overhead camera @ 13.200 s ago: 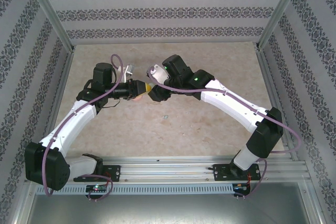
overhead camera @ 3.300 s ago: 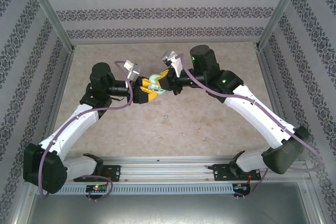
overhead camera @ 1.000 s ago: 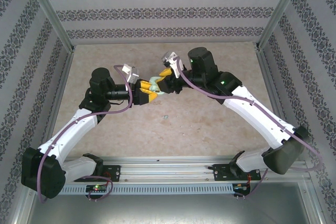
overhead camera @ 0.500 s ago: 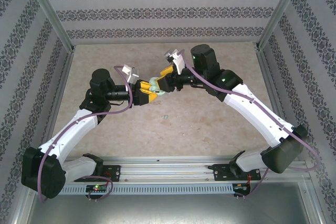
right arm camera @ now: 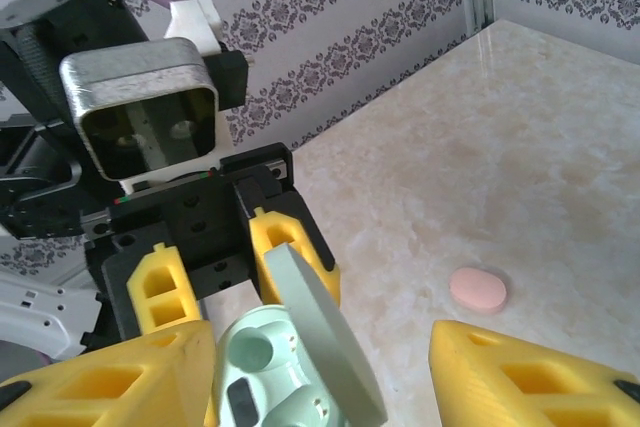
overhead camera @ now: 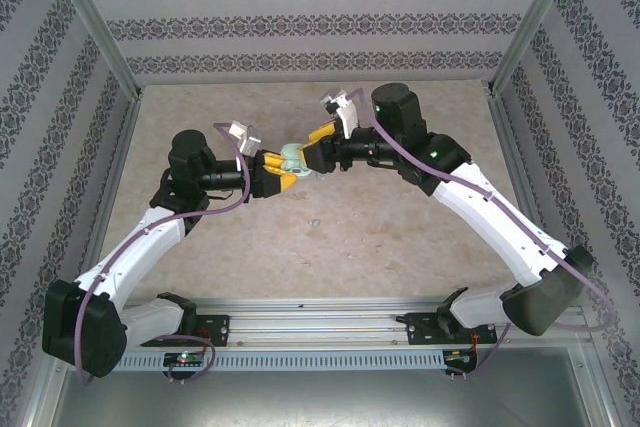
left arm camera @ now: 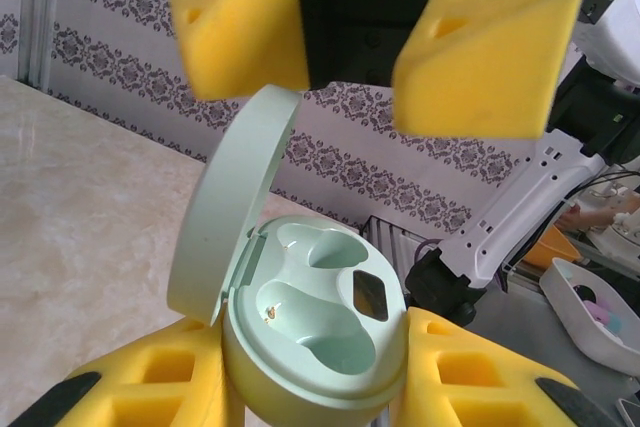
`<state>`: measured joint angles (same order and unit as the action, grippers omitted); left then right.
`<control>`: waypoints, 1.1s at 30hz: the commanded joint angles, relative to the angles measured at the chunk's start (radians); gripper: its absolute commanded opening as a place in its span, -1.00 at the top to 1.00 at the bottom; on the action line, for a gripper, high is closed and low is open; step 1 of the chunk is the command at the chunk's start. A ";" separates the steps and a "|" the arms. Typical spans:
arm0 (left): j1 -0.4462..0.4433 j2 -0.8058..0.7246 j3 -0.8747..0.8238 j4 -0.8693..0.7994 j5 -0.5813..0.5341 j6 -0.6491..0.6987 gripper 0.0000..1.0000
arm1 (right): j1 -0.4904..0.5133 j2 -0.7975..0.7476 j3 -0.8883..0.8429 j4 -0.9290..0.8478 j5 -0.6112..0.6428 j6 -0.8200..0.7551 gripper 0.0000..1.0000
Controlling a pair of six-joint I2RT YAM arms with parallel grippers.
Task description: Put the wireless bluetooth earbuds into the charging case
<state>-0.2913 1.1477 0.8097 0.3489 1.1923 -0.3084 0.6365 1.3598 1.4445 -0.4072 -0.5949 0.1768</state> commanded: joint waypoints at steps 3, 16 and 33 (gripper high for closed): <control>0.023 -0.005 -0.016 0.023 -0.012 -0.005 0.59 | -0.014 -0.048 0.007 0.011 0.032 0.077 -0.17; 0.067 -0.011 -0.069 -0.012 -0.052 0.029 0.60 | -0.018 -0.155 -0.150 -0.156 0.299 0.251 -0.09; 0.092 -0.066 -0.090 -0.171 -0.119 0.142 0.61 | 0.083 -0.047 -0.579 0.087 0.392 0.902 0.17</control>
<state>-0.2138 1.1107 0.7143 0.2317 1.0870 -0.2218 0.6979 1.2575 0.8642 -0.3981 -0.2211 0.9749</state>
